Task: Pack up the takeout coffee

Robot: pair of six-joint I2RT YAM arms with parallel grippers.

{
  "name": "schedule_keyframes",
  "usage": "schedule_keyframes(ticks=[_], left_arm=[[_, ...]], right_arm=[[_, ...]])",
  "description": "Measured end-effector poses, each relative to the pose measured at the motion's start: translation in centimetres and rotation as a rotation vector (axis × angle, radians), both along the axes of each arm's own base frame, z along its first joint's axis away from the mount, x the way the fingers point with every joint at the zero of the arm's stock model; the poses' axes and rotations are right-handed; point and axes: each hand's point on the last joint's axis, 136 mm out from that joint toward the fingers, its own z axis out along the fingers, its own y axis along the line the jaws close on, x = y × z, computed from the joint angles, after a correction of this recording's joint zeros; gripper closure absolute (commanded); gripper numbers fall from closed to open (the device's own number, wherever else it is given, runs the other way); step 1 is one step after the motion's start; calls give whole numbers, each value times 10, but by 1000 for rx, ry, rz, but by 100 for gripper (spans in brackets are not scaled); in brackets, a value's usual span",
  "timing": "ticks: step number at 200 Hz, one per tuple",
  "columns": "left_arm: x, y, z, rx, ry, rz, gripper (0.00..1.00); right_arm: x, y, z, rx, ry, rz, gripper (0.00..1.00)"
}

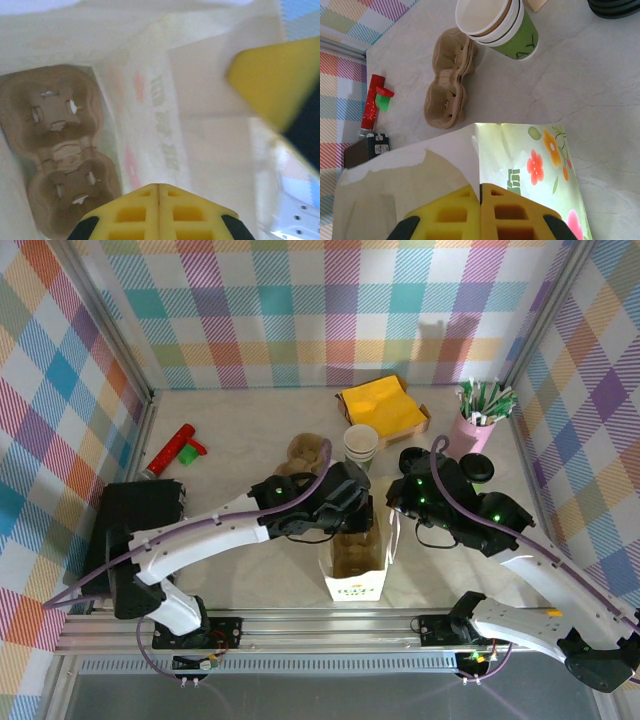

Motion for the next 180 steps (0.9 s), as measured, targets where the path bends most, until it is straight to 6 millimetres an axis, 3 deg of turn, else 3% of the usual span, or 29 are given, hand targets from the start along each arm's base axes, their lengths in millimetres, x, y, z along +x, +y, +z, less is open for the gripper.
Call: schedule_keyframes(ticks=[45,62,105,134,159,180], left_arm=[[-4,16,49,-105,-85,-27,100],[-2,28,67,-134,-125,-21,100],[17,79,101,-171,-216,80,89],[30,117,99,-150,-239,159,82],[38,132,85,-107,-229,190,81],[40,136,75,-70,-231,178,75]], right_arm=[[3,3,5,-3,-36,24,100],[5,4,8,1,-50,29,96],[15,3,12,26,-58,23,81],[27,-1,7,31,-36,17,68],[36,-8,3,16,-26,23,59],[43,-15,11,-4,-48,49,34]])
